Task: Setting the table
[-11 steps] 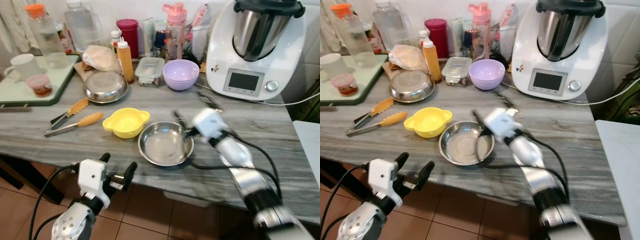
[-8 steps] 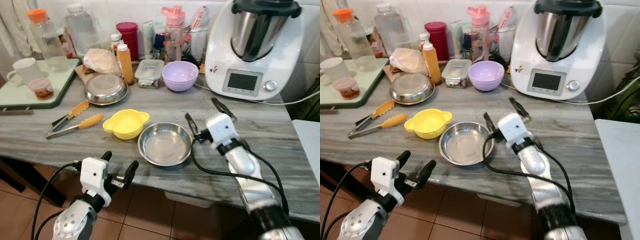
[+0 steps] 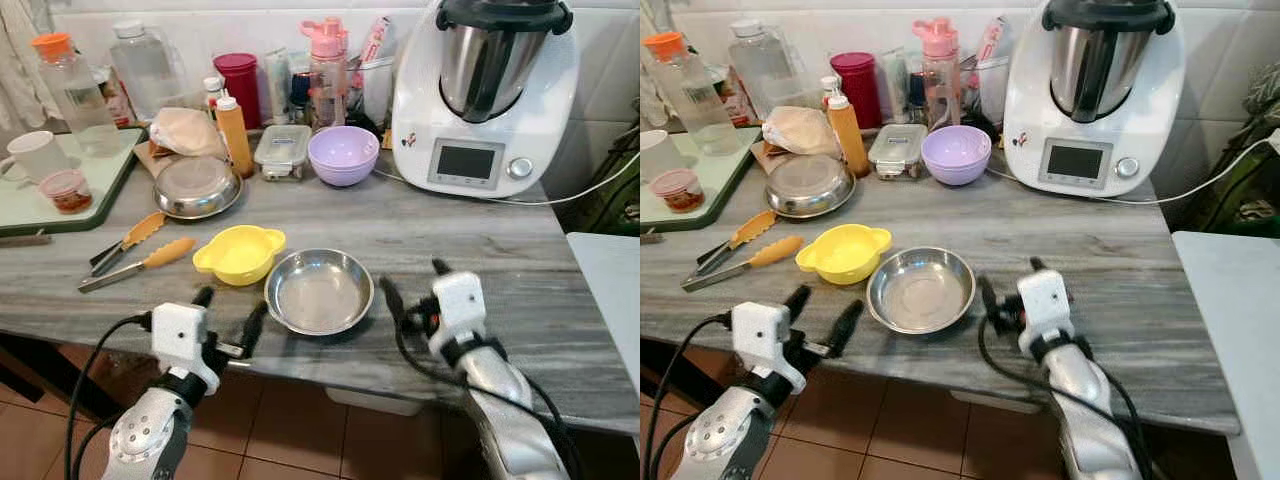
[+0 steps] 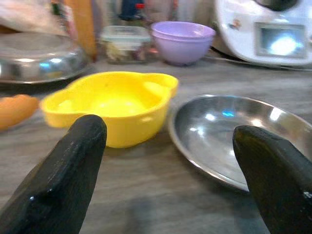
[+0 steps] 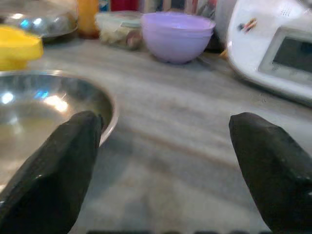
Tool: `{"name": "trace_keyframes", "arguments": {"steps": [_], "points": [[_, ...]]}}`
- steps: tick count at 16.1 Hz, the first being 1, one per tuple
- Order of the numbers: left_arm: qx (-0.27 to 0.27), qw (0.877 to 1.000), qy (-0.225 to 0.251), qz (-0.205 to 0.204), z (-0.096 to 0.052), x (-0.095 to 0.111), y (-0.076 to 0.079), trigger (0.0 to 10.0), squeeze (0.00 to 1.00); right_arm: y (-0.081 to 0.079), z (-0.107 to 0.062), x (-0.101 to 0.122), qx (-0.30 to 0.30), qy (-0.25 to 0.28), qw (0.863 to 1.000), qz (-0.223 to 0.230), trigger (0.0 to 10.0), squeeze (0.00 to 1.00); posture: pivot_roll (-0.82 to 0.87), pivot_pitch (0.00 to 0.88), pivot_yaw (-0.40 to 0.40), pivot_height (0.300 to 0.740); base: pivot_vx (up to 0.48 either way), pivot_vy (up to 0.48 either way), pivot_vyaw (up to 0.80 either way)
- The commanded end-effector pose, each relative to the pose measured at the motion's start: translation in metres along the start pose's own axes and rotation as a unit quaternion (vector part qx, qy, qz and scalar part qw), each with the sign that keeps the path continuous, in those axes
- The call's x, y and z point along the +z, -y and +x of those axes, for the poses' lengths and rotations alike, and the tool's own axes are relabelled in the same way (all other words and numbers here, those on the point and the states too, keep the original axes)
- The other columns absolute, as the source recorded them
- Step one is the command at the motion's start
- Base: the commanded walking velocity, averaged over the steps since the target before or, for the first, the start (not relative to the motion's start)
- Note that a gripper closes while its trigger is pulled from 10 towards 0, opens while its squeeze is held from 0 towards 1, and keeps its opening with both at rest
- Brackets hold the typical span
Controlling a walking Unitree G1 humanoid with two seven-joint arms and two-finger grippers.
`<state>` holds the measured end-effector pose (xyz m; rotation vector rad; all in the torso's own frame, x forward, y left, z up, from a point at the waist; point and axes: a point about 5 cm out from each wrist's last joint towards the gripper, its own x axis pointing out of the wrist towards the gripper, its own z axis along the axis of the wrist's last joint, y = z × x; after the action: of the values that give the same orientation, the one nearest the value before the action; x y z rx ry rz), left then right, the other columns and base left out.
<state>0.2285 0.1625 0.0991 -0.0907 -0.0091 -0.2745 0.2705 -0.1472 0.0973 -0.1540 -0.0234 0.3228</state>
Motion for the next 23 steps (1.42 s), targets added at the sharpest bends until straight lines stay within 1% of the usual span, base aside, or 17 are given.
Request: {"name": "trace_keyframes", "arguments": {"steps": [1,3,4,5,7,8,9,14,16,20,23], "points": [[0.017,1.000,0.001,0.005,-0.003,-0.001,-0.004,10.0,0.00,-0.001,-0.001,0.007,0.015,0.011,1.000,-0.006,10.0,1.00,-0.14,0.004,0.070,0.740,0.000,0.000,0.00],[0.024,1.000,0.003,0.008,-0.004,-0.001,-0.004,10.0,0.00,-0.001,-0.004,0.008,0.021,0.007,1.000,-0.020,10.0,1.00,-0.14,0.004,0.066,0.740,0.000,0.000,0.00],[0.045,0.999,0.000,0.017,-0.006,-0.002,-0.005,10.0,0.00,-0.001,-0.009,0.008,0.031,0.003,0.999,-0.027,10.0,1.00,-0.13,0.006,0.063,0.740,0.000,0.000,0.00],[0.062,0.998,-0.008,0.018,-0.008,-0.004,-0.008,10.0,0.00,-0.003,-0.012,0.007,0.039,0.000,0.999,-0.031,10.0,1.00,-0.13,0.008,0.058,0.740,0.000,0.000,0.00],[0.100,0.994,-0.027,0.017,-0.013,-0.010,-0.015,10.0,0.00,-0.003,-0.014,0.006,0.036,-0.003,0.999,-0.030,10.0,1.00,-0.12,0.012,0.056,0.740,0.000,0.000,0.00],[0.112,0.993,-0.037,0.019,-0.015,-0.014,-0.017,10.0,0.00,-0.002,-0.013,0.006,0.035,-0.006,0.999,-0.031,10.0,0.89,-0.12,0.011,0.055,0.740,0.000,0.000,0.00],[0.116,0.992,-0.043,0.007,-0.016,-0.017,-0.017,10.0,0.00,-0.002,-0.011,0.005,0.032,-0.016,0.999,-0.031,10.0,0.00,-0.12,0.010,0.055,0.740,0.000,0.000,-0.64],[0.122,0.991,-0.047,0.014,-0.008,-0.018,-0.016,10.0,0.00,-0.004,-0.006,0.007,0.038,-0.015,0.999,-0.032,10.0,0.00,-0.13,0.004,0.052,0.740,0.000,0.000,-0.76],[0.114,0.992,-0.052,0.014,-0.008,-0.020,-0.014,10.0,0.00,-0.004,-0.004,0.008,0.038,-0.014,0.999,-0.032,10.0,0.00,-0.13,0.002,0.047,0.740,0.000,0.000,-0.65],[0.113,0.992,-0.054,0.008,-0.007,-0.020,-0.014,10.0,0.00,-0.004,-0.001,0.010,0.041,-0.008,0.999,-0.029,10.0,0.00,-0.12,0.000,0.041,0.740,0.000,0.000,0.00],[0.114,0.992,-0.048,0.010,-0.004,-0.015,-0.015,10.0,0.00,-0.003,-0.001,0.006,0.030,-0.017,0.999,-0.020,10.0,0.00,-0.12,0.000,0.037,0.740,0.000,0.000,0.00]]}}
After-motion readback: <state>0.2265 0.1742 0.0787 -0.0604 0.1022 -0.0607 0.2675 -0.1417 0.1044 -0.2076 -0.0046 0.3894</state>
